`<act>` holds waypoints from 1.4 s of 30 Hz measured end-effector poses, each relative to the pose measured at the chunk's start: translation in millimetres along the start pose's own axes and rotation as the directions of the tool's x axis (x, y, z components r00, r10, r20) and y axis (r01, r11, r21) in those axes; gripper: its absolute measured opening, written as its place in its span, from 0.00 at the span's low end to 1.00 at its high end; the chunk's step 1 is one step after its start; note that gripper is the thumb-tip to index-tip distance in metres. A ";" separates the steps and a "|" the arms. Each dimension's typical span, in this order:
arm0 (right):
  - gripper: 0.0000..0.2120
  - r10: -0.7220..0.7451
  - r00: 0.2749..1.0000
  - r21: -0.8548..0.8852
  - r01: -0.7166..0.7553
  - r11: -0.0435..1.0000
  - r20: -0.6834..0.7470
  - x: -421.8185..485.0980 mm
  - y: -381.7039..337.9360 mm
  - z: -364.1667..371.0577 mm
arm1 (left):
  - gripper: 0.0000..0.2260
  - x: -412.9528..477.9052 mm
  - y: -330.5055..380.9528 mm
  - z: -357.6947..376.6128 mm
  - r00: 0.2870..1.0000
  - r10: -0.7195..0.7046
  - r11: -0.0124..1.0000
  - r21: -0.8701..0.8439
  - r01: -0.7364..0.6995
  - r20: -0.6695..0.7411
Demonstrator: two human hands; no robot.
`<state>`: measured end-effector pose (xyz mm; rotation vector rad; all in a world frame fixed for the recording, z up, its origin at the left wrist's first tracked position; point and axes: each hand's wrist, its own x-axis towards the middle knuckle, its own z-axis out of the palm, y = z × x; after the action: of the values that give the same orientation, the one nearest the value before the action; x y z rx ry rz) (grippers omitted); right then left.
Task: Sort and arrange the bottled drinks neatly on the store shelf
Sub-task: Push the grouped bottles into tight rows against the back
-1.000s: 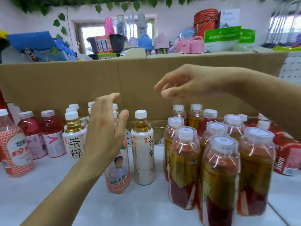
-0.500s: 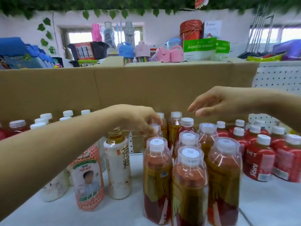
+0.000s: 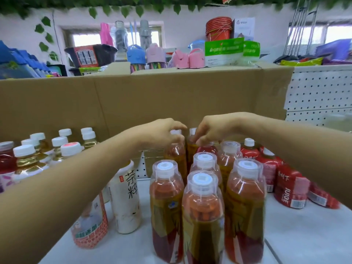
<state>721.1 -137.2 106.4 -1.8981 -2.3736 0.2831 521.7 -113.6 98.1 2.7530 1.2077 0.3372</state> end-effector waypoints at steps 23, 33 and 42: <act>0.10 0.096 0.990 -0.164 -0.112 0.980 -0.102 -77.2 54.5 -17.1 | 0.13 -22.5 49.3 -4.3 0.944 0.114 0.956 -0.294 -0.018 0.311; 0.17 -0.060 0.998 -0.092 0.057 0.994 -0.034 -63.7 37.4 -0.9 | 0.13 -11.4 60.9 -5.2 0.976 0.112 0.994 -0.031 -0.108 0.187; 0.14 -0.009 0.984 -0.104 -0.010 0.994 -0.179 -18.6 42.8 9.3 | 0.15 29.4 44.8 12.4 0.995 0.080 0.987 0.138 -0.089 0.064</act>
<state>764.5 -147.1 89.6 -1.8792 -2.3108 -0.0130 576.0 -122.3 99.4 2.9176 1.1447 0.1845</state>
